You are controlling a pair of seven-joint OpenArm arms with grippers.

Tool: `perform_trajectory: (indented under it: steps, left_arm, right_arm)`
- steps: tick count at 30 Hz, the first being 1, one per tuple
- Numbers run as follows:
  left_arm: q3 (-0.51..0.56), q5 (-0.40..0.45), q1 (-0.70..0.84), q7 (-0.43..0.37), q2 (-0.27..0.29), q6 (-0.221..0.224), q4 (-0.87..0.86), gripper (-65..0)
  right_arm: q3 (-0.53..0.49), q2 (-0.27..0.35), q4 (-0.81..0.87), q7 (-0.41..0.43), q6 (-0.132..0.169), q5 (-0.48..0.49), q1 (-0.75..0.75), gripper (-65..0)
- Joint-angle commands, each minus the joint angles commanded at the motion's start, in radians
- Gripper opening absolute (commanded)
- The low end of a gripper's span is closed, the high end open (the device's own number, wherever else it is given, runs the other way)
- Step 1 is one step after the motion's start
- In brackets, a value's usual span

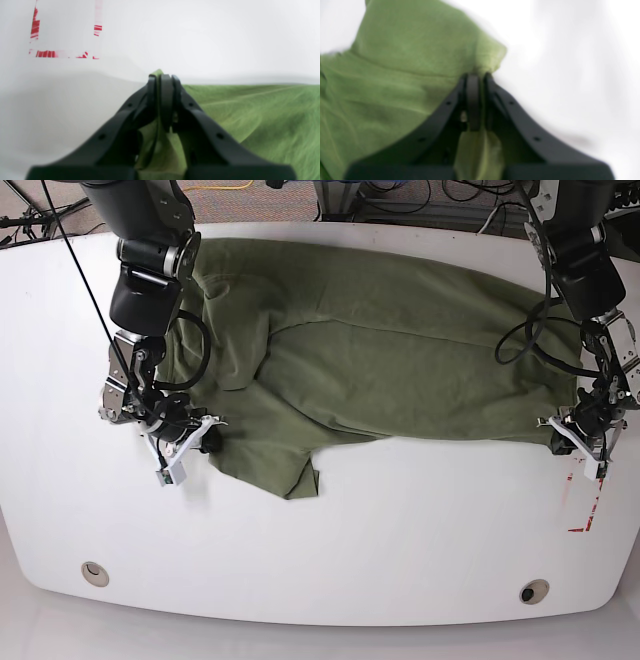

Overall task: Fold the T-shirt properly
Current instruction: 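Hold the shirt with both grippers and pull the right gripper outward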

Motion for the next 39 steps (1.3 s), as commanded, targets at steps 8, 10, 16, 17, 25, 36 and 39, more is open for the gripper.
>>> perform_trajectory:
  steps: [8, 10, 16, 17, 25, 36, 39]
  left_arm:
    - [0.0, -0.002, -0.002, 0.0, 0.002, 0.0, 0.0, -65.0]
    - [0.0, -0.002, -0.002, 0.0, 0.002, 0.0, 0.0, -65.0]
    - [-0.054, -0.031, -0.002, 0.015, 0.002, 0.0, -0.002, -65.0]
    - [-0.063, -0.034, -0.002, 0.026, 0.0, 0.0, -0.002, -65.0]
    - [-0.124, -0.035, -0.002, 0.1, 0.0, 0.0, 0.003, -65.0]
    - [-0.135, -0.04, 0.057, 0.106, 0.0, -0.002, 0.129, -65.0]
    - [-0.132, -0.069, 0.08, 0.106, 0.0, -0.002, 0.176, -65.0]
  right_arm:
    - [0.002, 0.0, 0.175, -0.1, 0.0, 0.0, -0.021, -65.0]
    - [0.003, 0.0, 0.199, -0.129, 0.0, 0.0, -0.021, -65.0]
    - [0.003, 0.0, 0.292, -0.17, 0.0, 0.0, -0.051, -65.0]
    - [0.003, 0.0, 0.308, -0.176, 0.0, 0.0, -0.057, -65.0]
    - [0.005, -0.008, 0.463, -0.288, 0.0, 0.002, -0.109, -65.0]
    - [0.005, -0.075, 0.723, -0.439, 0.0, 0.002, -0.21, -65.0]
    - [0.015, -0.094, 0.787, -0.462, 0.0, 0.002, -0.241, -65.0]
